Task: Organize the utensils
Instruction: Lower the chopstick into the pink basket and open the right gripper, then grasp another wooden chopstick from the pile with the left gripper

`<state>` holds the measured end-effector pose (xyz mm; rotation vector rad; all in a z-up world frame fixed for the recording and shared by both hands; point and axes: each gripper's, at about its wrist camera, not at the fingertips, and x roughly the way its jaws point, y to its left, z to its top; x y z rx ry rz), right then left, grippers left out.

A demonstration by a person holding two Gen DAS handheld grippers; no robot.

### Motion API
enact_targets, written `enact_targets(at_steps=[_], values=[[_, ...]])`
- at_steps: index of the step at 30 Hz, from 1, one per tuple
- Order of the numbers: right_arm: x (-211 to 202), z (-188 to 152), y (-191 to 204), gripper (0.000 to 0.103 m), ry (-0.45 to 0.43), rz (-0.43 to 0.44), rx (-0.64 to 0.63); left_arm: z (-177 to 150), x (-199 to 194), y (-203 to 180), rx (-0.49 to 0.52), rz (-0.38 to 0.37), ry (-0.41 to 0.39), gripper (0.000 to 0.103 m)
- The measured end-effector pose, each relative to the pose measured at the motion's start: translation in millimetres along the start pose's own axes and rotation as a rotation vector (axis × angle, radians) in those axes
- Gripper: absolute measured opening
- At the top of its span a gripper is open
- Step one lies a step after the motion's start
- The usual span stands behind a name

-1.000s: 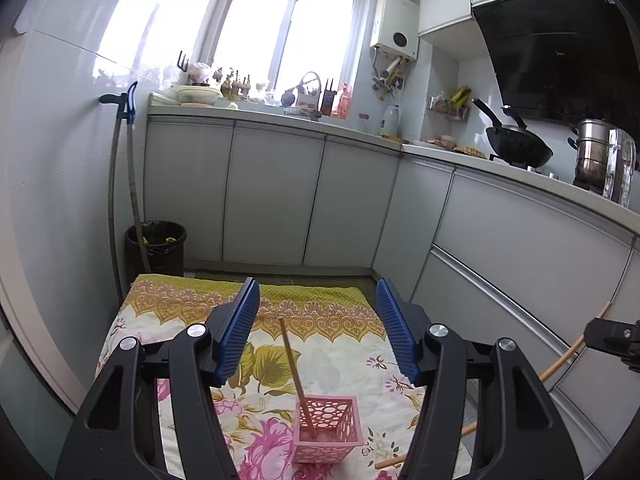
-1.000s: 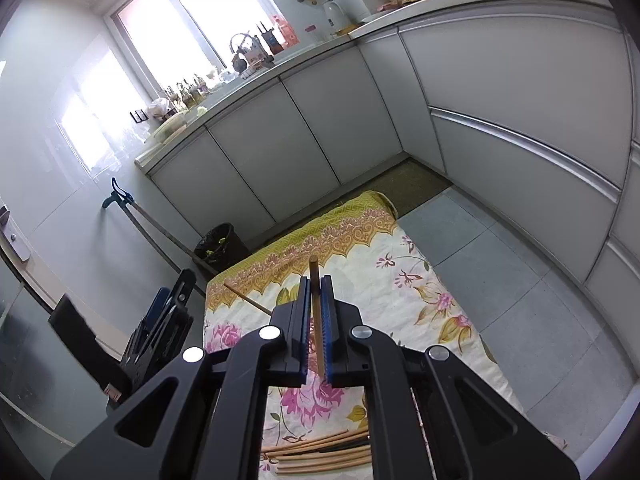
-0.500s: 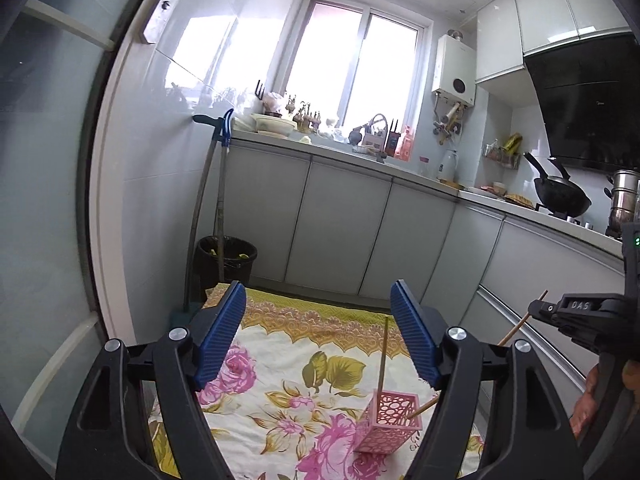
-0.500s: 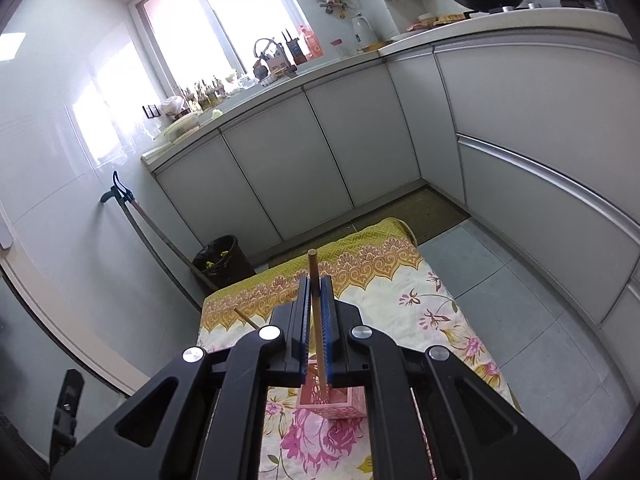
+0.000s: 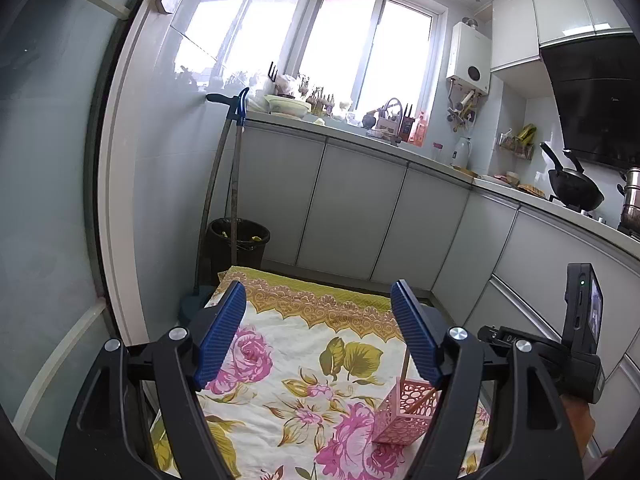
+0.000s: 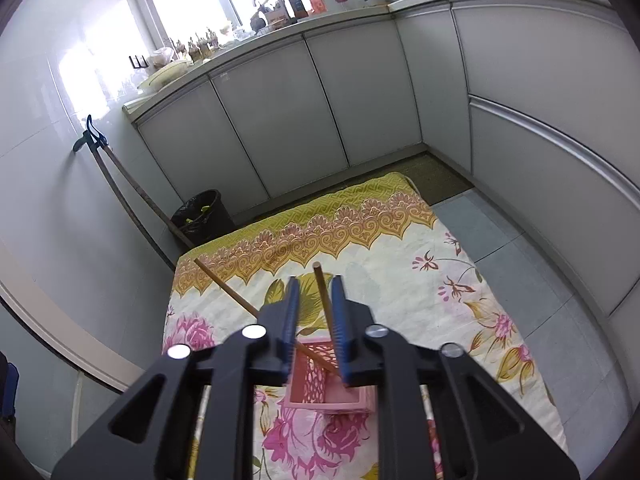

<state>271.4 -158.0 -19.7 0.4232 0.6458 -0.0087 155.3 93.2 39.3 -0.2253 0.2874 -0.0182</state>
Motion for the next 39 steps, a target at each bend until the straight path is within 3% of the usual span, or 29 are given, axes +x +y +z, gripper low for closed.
enact_targets(at_steps=[1,5,7,12,15,17,22,26,29,31,36,39], values=[[-3.5,0.9,-0.4,0.052,-0.012,0.007,0.008,-0.1,-0.3,0.0,0.002,-0.003,0.003,0.072],[-25.5,4.4,-11.7,0.061,-0.041,0.028,0.066,-0.1,-3.1,-2.7,0.013,-0.013,0.004,0.076],[-41.0,1.2,-24.2,0.078,-0.056,0.047,0.125,0.8,-4.8,-4.9,0.023,-0.022,0.002,0.079],[-83.6,-32.8,-65.0,0.091,-0.029,0.047,0.259,-4.1,-8.7,-15.0,0.069,-0.057,0.011,0.095],[-103.6,-74.0,-95.1,0.092,0.043,0.011,0.325,-14.1,-4.4,-29.2,0.159,-0.079,0.059,0.096],[-113.2,-106.9,-115.3,0.092,0.110,-0.014,0.374,-25.2,4.9,-41.2,0.236,-0.118,0.136,0.096],[-124.3,-181.3,-158.1,0.092,0.279,-0.030,0.475,-65.1,34.9,-81.6,0.465,-0.310,0.405,0.096],[-111.8,-211.2,-177.7,0.092,0.364,-0.031,0.535,-117.6,62.8,-117.7,0.808,-0.376,0.652,0.095],[-105.7,-216.3,-182.9,0.092,0.384,-0.006,0.551,-160.2,86.6,-124.7,0.988,-0.410,0.862,0.079],[-106.2,-215.0,-183.7,0.092,0.376,0.002,0.548,-185.3,102.2,-124.3,1.036,-0.424,1.013,0.056],[-104.9,-214.1,-187.4,0.092,0.392,0.051,0.571,-226.0,130.4,-120.6,1.095,-0.402,1.216,0.044],[-104.2,-214.1,-190.9,0.092,0.399,0.059,0.582,-239.9,139.6,-121.0,1.107,-0.413,1.273,0.043]])
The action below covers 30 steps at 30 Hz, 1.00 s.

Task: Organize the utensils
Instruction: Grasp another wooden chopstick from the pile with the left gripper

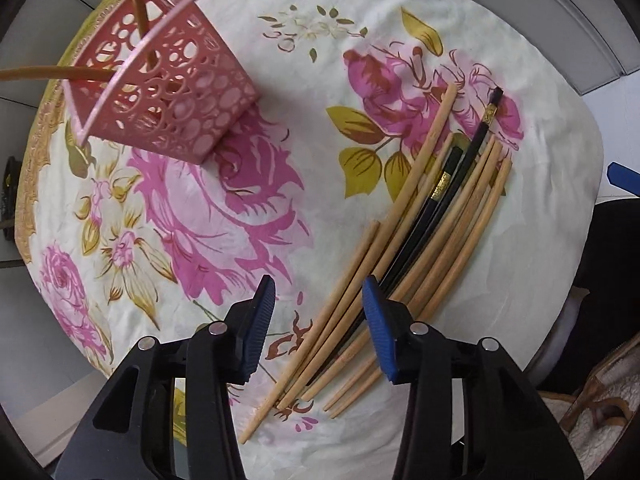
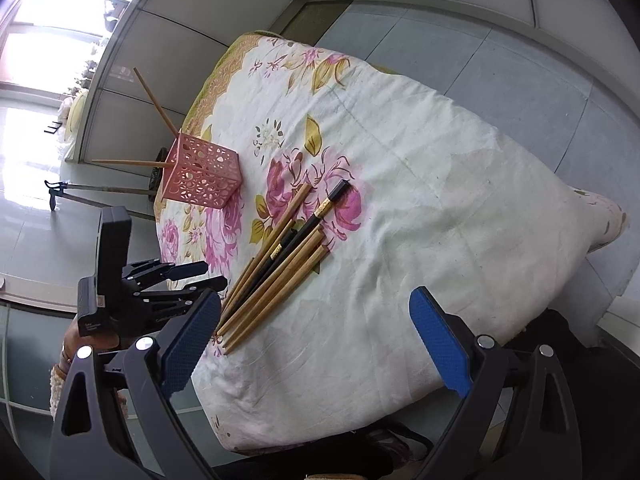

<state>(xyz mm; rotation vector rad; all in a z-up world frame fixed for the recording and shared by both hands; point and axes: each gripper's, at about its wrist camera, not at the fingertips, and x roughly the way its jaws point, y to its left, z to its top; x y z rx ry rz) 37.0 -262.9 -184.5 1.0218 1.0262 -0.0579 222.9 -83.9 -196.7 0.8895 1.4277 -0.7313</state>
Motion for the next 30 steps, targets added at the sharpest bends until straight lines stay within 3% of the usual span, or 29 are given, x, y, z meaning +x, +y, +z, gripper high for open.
enact_targets(at_steps=[6,11,19,30], values=[[1.1,3.2,-3.7,0.092,0.010,0.005,0.008,8.1,23.5,8.1,0.008,-0.034,0.063,0.045],[0.4,3.0,-4.3,0.092,0.007,0.001,0.007,13.7,17.2,23.6,-0.017,-0.032,0.024,0.042],[5.1,1.9,-3.1,0.092,0.024,-0.003,0.009,6.0,29.4,42.3,-0.019,-0.040,0.050,0.041],[8.0,1.1,-4.1,0.092,0.028,-0.016,0.009,-8.1,17.1,40.9,0.004,-0.047,0.018,0.042]])
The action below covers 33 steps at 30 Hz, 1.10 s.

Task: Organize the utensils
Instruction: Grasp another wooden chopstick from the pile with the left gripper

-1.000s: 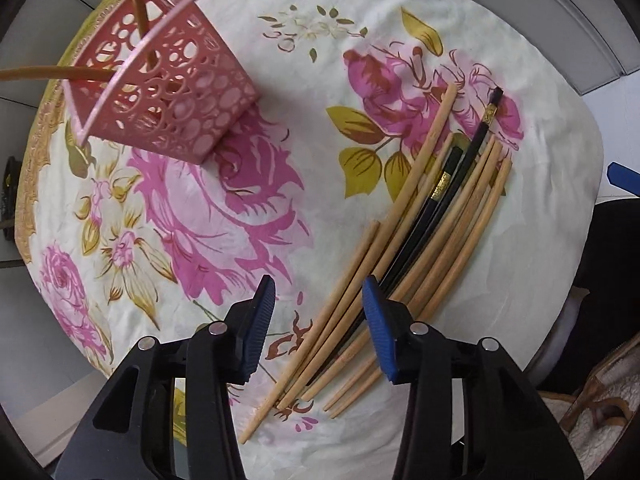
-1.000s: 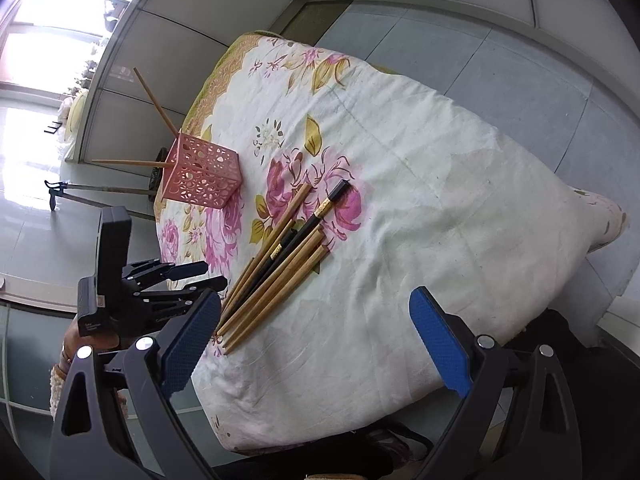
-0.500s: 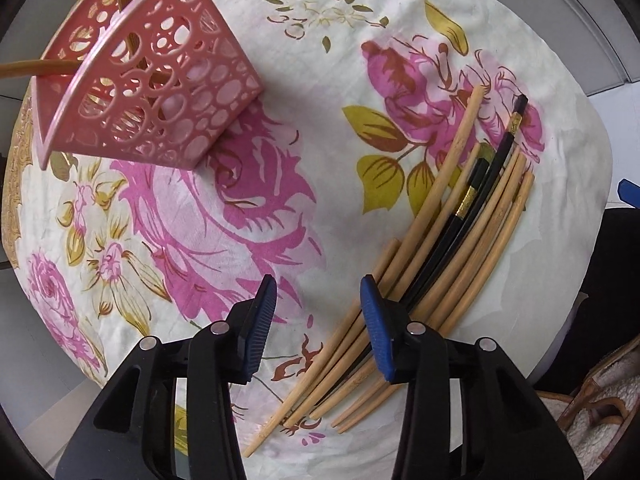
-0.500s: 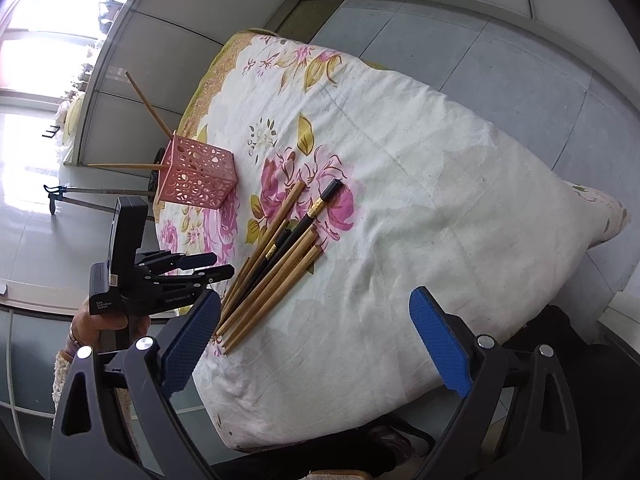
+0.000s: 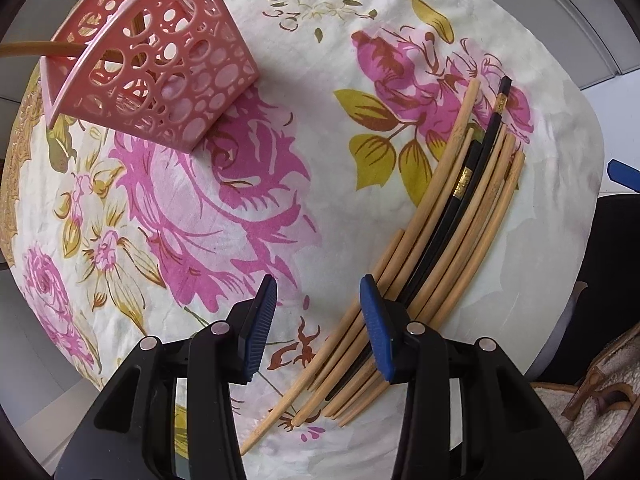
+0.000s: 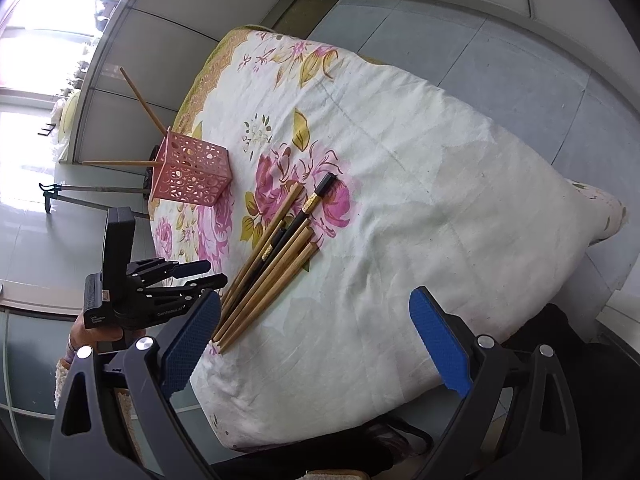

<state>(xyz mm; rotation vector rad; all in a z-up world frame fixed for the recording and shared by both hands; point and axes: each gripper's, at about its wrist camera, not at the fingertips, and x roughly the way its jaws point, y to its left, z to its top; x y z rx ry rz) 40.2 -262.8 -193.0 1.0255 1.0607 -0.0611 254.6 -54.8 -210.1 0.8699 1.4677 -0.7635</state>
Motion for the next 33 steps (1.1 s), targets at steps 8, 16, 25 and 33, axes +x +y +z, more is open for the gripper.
enact_targets(at_steps=[8,16,25,33], values=[[-0.9,0.4,-1.1,0.092,0.000,-0.004,0.006,-12.3,4.5,-11.4,0.013,-0.016,0.006,0.041],[1.2,0.4,-4.0,0.092,0.011,-0.009,0.023,-9.1,20.1,-50.7,0.043,-0.040,0.050,0.035],[18.6,9.6,14.1,0.092,0.098,-0.059,0.066,-24.1,19.8,-33.8,-0.259,-0.053,-0.051,0.008],[57.5,24.9,24.6,0.076,0.192,-0.091,0.244,-89.7,-11.8,-15.2,-0.517,-0.111,-0.321,0.005]])
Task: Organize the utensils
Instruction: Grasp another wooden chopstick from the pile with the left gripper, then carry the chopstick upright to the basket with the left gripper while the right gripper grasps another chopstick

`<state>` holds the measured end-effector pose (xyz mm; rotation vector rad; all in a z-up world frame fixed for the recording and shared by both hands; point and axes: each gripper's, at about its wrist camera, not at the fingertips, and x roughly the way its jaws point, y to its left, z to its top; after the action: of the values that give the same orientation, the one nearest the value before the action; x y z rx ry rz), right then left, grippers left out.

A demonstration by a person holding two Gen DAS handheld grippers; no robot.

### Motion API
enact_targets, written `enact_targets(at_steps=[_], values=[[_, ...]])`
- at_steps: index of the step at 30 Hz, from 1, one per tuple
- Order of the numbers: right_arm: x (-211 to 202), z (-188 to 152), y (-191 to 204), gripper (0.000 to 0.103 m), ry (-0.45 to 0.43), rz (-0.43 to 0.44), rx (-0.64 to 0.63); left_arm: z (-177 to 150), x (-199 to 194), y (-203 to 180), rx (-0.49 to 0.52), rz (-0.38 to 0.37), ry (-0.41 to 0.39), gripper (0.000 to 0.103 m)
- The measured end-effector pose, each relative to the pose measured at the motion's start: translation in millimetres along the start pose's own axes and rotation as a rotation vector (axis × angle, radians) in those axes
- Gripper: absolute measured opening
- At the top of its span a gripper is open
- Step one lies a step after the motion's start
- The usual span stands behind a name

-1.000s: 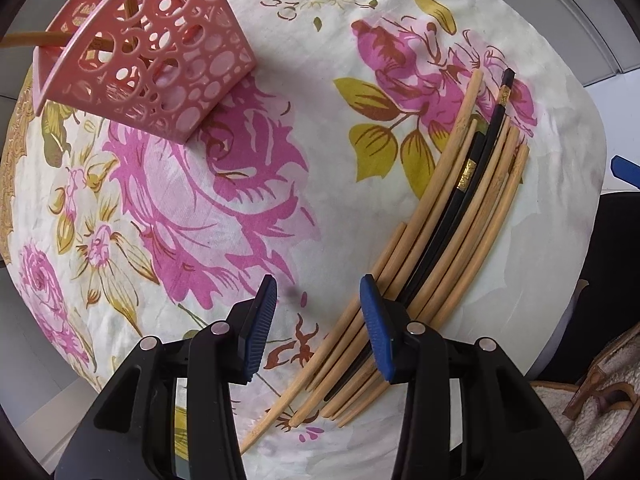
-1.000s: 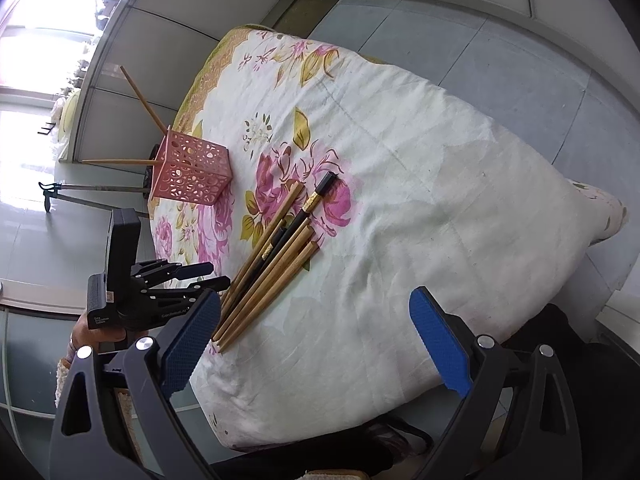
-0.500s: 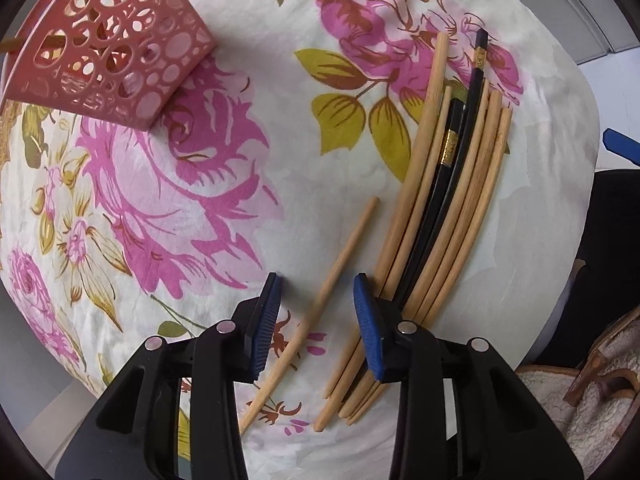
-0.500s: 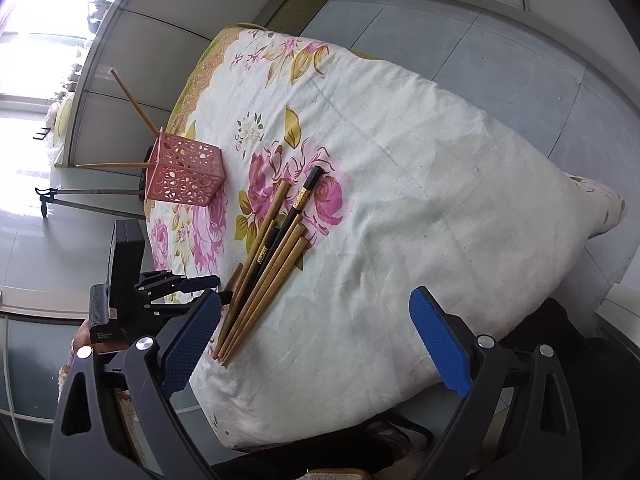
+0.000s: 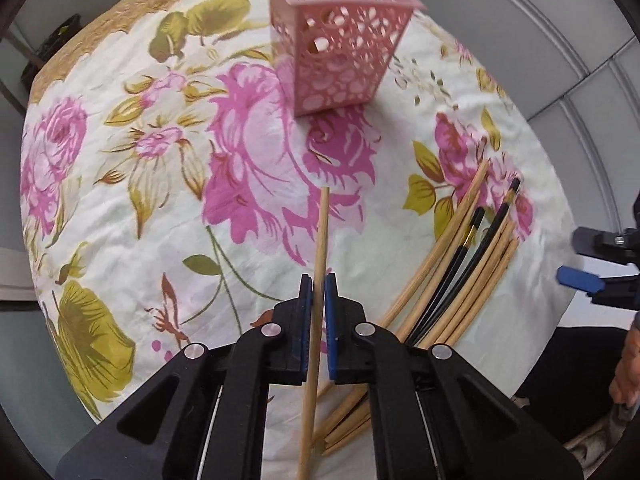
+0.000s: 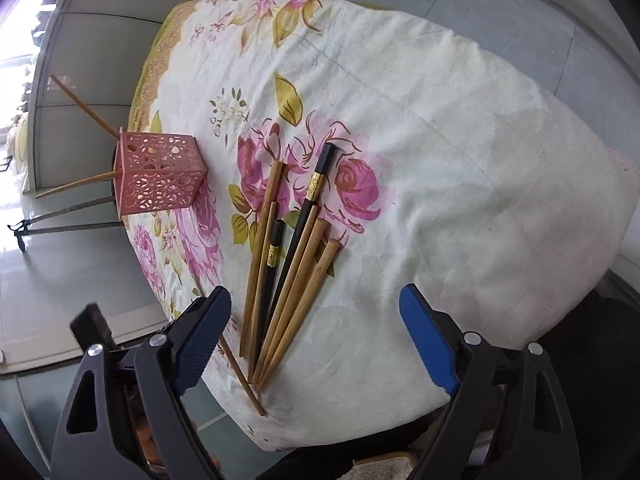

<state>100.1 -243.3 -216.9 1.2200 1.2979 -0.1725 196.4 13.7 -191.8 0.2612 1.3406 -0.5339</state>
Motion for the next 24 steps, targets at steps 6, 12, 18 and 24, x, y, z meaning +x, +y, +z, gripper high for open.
enact_targets(at_steps=[6,12,18,24], values=[[23.3,0.1,4.9,0.019,0.004,-0.149,0.084,-9.8,-64.0,21.5,-0.057,-0.075,-0.191,0.005],[30.5,-3.6,27.7,0.018,-0.054,-0.262,0.051,-10.8,-97.0,25.3,-0.060,-0.133,-0.301,0.005],[48.3,-5.8,42.1,0.014,-0.067,-0.371,0.030,-9.9,-108.1,25.3,-0.069,-0.168,-0.334,0.005],[54.9,-16.9,55.7,0.011,-0.137,-0.434,-0.128,-8.6,-117.9,19.9,-0.071,-0.151,-0.379,0.005]])
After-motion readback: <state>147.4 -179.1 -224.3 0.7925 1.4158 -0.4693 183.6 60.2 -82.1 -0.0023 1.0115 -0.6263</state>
